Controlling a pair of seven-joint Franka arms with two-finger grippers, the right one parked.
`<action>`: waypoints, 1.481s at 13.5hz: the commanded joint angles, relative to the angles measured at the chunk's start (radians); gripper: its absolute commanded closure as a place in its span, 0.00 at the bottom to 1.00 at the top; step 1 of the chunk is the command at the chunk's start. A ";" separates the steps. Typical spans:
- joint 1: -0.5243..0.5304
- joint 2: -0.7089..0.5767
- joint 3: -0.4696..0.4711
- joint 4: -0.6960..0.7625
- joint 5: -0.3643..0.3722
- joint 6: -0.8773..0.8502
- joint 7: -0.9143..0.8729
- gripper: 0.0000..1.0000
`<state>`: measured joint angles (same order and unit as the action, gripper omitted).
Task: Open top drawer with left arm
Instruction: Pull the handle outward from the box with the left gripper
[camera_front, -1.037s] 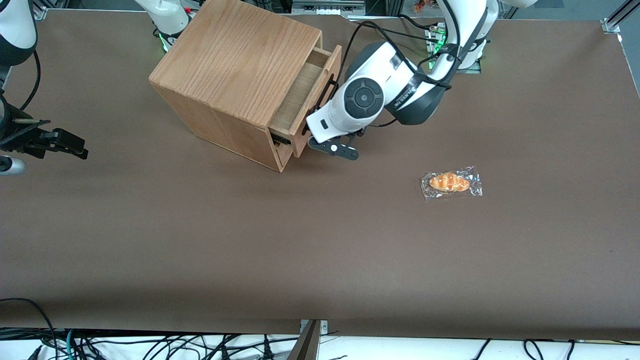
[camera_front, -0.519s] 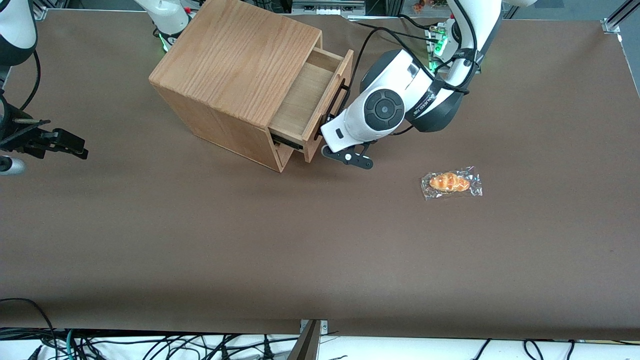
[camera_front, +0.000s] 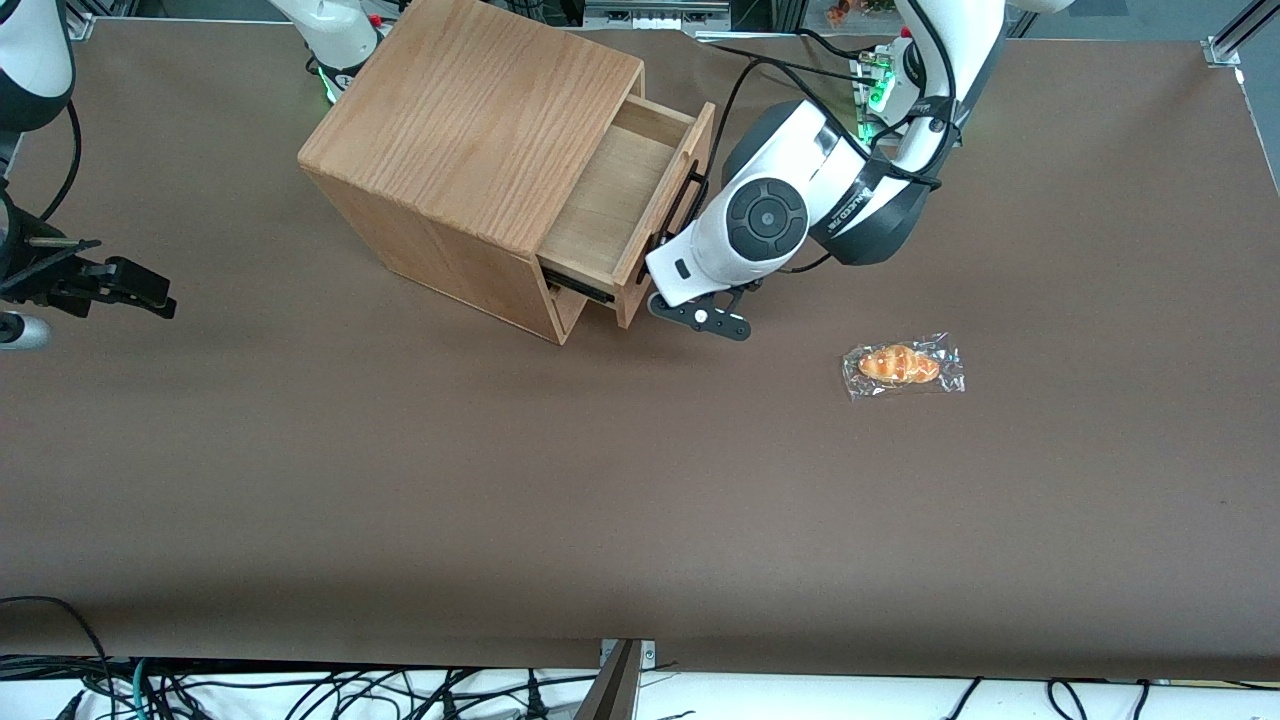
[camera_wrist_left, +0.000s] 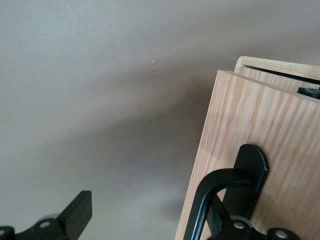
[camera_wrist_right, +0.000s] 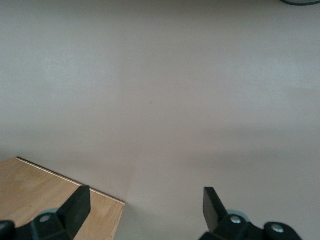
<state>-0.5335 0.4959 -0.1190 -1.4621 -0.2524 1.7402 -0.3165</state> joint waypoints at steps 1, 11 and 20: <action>0.018 -0.040 -0.001 -0.037 0.027 -0.014 0.017 0.00; 0.050 -0.066 0.004 -0.038 0.059 -0.068 0.019 0.00; 0.079 -0.071 0.001 -0.035 0.059 -0.090 0.019 0.00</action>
<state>-0.4585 0.4582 -0.1129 -1.4666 -0.2161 1.6616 -0.3154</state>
